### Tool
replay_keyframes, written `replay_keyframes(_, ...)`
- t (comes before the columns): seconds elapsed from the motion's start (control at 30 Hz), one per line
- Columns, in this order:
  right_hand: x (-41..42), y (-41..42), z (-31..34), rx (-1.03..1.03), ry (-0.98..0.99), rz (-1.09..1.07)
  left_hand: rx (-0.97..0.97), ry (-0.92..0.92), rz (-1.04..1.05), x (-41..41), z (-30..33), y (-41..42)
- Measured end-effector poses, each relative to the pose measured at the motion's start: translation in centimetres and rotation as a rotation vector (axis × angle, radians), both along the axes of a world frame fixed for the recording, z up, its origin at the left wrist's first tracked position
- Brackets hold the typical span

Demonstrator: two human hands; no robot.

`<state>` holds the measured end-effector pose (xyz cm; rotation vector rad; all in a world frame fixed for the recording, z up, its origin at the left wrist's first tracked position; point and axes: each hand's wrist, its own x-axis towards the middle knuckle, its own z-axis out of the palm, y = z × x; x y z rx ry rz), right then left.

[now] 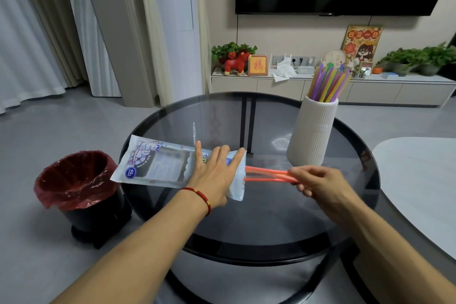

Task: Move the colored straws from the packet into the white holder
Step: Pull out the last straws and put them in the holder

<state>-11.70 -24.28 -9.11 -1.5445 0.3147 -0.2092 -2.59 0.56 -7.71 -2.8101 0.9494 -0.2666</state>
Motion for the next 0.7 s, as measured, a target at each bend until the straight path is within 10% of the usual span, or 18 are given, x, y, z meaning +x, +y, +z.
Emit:
replay_keyframes(0.47,-6.6,-3.1,7.1,-0.432,-0.259,-0.063,-0.376,0.301,-0.253,-2.7,-0.8,-5.0)
replay_keyframes(0.7,-5.2,-1.3,6.6,0.038,-0.318,-0.052,-0.65,0.495,-0.192,-4.5,-0.6,-8.1)
